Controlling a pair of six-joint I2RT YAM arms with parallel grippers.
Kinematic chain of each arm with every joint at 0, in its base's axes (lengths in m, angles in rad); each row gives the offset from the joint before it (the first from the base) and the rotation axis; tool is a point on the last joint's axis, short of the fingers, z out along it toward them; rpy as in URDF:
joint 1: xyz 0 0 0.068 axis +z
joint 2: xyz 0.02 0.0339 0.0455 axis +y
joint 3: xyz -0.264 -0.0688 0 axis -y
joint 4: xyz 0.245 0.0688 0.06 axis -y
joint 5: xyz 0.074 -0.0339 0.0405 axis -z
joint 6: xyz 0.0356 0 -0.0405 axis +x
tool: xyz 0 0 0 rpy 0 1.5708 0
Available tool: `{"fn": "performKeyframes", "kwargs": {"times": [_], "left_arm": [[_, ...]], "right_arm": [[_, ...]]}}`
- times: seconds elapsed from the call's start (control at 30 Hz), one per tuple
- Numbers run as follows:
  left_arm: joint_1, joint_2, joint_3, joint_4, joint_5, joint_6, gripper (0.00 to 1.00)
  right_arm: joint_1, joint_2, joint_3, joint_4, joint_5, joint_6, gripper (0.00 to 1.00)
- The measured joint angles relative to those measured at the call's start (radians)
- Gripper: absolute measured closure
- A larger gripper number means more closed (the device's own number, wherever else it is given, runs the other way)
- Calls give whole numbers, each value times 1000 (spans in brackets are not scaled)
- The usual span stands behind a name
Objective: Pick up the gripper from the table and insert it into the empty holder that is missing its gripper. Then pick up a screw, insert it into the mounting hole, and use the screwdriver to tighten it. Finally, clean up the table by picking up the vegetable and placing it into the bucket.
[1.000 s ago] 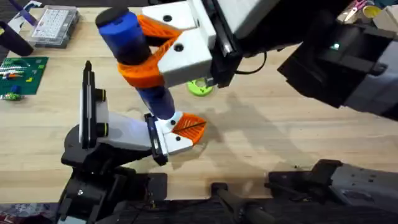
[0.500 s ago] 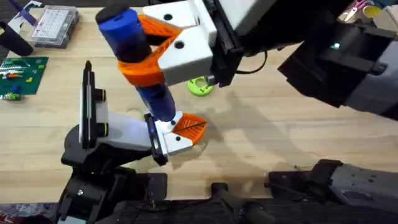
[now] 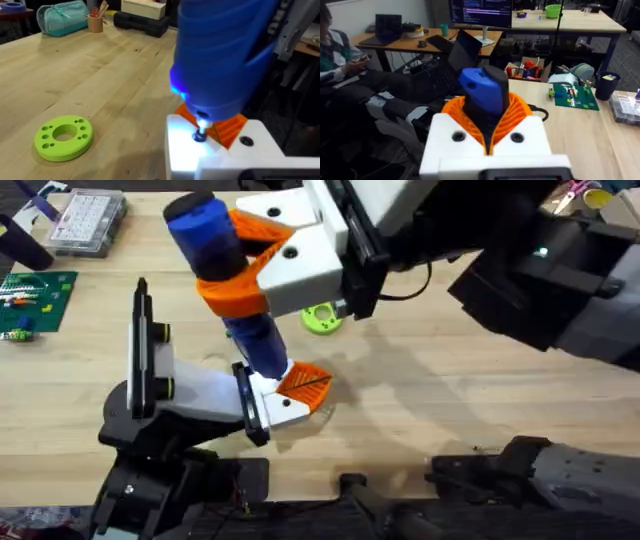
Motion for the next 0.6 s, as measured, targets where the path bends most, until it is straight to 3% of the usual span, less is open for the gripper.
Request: {"fn": "performKeyframes", "kwargs": {"times": [0.6], "left_arm": [[0, 0, 0, 0, 0, 0, 986]], "right_arm": [[-1, 0, 0, -34, 2, -43, 976]]}}
